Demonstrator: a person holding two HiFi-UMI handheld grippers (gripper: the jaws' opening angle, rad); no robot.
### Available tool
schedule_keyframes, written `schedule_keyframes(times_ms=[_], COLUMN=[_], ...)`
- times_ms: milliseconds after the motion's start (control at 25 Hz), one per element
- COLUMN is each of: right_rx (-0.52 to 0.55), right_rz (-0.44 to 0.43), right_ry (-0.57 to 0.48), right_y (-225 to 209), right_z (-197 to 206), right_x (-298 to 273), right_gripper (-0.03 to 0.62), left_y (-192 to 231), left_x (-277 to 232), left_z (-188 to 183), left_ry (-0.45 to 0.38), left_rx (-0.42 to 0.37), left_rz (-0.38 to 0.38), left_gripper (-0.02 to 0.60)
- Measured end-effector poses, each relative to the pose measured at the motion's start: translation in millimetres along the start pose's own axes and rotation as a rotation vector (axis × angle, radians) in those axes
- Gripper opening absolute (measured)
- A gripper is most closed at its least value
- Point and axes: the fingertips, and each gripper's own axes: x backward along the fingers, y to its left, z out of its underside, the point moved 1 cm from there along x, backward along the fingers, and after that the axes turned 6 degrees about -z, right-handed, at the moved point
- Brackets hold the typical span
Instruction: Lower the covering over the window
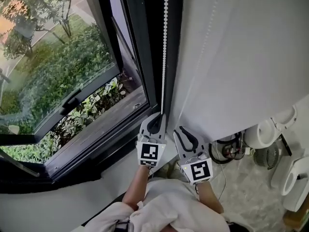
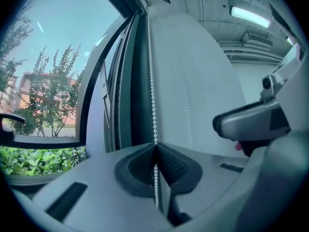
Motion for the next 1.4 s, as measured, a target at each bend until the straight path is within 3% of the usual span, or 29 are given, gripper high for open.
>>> schedule_keyframes(times_ms=[600, 1080, 1160, 1400], right_rx=[0.09, 0.096, 0.084, 0.018], right_rz=[-0.083, -0.165, -0.176, -0.208], right_ry=[-0.134, -0.174, -0.172, -0.187], right_y=[6.4, 12.5, 14.0, 16.8], right_z=[-79.6, -110.7, -110.7, -102.4], right_x=[-25.6, -40.9, -40.4, -36.6], right_gripper=[0.077, 0.085, 0.002, -0.003], left_y=[-17.4, -26.7, -28.9, -29.8], left_x=[28.0, 40.4, 42.7, 48.6], left_z=[6.7, 6.7, 6.3, 9.4], left_ry=[0.006, 0.012, 0.012, 0.014], left_rx=[0.036, 0.041, 0.043, 0.051], left_rz=[0.076, 0.113, 0.117, 0.114], left_gripper=[0.014, 0.014, 0.014, 0.014])
